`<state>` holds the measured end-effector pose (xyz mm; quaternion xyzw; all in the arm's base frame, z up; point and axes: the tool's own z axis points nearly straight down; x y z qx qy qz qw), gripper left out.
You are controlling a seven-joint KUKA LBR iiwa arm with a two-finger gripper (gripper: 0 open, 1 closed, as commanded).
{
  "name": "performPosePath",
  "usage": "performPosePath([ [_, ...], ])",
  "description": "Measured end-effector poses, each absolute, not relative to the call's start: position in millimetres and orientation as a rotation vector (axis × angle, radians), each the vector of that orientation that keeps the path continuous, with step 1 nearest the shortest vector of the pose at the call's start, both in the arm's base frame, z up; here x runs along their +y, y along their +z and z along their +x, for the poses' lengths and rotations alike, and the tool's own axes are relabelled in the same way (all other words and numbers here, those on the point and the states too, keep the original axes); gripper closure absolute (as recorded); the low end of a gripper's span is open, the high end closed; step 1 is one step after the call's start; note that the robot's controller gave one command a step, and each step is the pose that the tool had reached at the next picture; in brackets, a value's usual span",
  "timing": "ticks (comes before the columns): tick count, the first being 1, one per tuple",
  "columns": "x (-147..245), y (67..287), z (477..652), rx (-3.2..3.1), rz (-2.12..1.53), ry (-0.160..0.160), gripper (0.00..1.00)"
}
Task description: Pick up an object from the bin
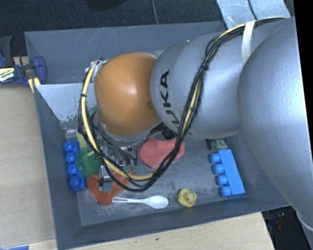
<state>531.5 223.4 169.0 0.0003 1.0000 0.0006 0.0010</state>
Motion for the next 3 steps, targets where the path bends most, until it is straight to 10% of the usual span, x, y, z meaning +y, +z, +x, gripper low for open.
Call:
performPosePath([
  [1, 203.4, 118.4, 545.1, 3.134, 0.106, 0.01, 0.0],
  [3, 156.5, 103.3, 519.5, 3.108, 0.422, 0.012, 0.0],
])
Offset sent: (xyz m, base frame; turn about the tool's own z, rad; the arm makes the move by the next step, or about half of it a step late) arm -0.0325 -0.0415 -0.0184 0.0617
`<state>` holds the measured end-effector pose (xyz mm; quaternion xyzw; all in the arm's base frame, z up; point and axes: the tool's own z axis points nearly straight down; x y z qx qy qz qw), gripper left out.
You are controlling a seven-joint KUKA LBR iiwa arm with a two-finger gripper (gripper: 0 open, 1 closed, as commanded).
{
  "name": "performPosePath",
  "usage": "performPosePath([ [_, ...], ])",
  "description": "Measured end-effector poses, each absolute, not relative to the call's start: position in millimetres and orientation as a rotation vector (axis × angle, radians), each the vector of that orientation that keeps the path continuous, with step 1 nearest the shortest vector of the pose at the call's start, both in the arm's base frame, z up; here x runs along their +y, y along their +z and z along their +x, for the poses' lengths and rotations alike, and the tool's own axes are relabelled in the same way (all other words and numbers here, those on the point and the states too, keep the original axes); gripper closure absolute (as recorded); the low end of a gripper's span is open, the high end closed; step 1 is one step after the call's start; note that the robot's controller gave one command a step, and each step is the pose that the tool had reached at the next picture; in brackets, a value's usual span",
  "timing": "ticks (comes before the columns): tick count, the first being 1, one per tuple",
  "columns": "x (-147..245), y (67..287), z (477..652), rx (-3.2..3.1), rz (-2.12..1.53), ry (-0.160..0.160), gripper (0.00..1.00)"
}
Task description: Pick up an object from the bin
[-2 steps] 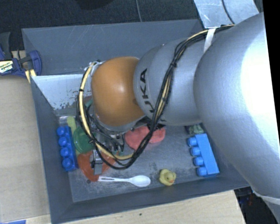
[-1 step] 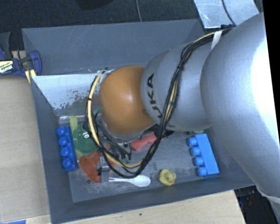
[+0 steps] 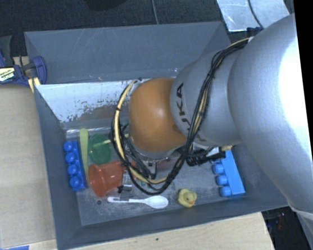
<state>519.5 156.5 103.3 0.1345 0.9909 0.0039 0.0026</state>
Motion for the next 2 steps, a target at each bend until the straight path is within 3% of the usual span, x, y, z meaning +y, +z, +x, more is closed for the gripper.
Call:
performPosePath([
  [1, 134.3, 87.6, 522.0, 3.09, 0.535, 0.012, 0.0],
  [2, 124.6, 92.5, 532.9, 3.095, 0.508, 0.011, 1.0],
])
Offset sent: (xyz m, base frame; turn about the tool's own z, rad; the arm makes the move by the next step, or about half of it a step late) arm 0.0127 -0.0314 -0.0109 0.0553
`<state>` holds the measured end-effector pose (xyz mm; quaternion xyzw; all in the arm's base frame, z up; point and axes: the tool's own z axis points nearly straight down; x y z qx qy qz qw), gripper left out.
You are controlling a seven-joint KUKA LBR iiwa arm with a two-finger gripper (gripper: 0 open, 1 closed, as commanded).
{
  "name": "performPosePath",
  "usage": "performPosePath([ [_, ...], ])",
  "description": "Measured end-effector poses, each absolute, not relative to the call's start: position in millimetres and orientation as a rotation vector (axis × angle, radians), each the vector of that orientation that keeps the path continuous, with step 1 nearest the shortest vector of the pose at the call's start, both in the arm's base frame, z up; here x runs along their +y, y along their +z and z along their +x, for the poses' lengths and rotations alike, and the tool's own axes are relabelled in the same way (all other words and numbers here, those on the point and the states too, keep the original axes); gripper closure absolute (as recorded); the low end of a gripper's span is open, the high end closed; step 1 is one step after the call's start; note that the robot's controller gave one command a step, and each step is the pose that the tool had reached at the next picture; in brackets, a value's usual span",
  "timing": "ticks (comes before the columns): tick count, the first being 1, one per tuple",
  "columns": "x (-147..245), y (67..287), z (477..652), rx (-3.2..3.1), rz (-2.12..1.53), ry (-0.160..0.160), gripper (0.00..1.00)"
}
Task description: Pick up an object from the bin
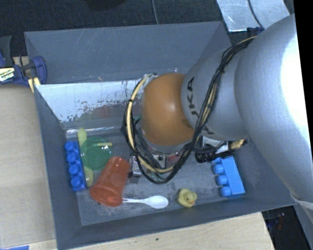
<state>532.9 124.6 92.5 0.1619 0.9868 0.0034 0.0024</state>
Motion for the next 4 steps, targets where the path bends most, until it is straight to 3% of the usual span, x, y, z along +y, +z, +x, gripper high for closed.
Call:
performPosePath([
  [1, 124.5, 92.7, 532.8, 3.095, 0.509, 0.011, 1.0],
  [3, 116.9, 135.6, 525.0, 3.095, 0.489, 0.012, 1.0],
  [4, 96.7, 206.3, 546.7, 3.096, 0.447, 0.012, 1.0],
])
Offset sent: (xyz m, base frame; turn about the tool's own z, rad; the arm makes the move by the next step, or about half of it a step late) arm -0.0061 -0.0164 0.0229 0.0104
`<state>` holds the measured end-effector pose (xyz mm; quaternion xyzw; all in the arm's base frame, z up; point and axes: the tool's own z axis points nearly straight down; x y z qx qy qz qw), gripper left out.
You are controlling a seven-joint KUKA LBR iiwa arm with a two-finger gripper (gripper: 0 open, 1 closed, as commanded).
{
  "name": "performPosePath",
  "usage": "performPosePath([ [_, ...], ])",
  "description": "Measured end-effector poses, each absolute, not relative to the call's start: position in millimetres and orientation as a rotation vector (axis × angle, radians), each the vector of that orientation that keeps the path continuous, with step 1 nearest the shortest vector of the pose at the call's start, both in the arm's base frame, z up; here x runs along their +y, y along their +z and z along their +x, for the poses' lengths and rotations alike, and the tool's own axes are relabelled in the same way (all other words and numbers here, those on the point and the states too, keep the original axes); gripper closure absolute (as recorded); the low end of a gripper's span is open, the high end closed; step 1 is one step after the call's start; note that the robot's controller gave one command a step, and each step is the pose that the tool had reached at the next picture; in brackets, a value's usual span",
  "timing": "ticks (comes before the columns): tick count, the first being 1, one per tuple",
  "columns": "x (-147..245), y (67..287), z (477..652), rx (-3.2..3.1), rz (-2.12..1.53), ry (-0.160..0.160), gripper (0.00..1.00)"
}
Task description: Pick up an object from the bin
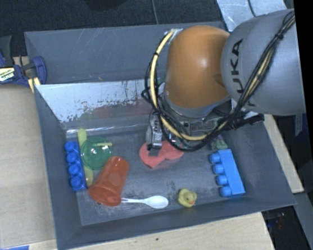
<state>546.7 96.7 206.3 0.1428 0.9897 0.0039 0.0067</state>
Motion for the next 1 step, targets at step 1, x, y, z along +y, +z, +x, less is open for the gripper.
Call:
performPosePath([
  [1, 93.8, 210.1, 541.2, 3.097, 0.486, 0.011, 1.0],
])
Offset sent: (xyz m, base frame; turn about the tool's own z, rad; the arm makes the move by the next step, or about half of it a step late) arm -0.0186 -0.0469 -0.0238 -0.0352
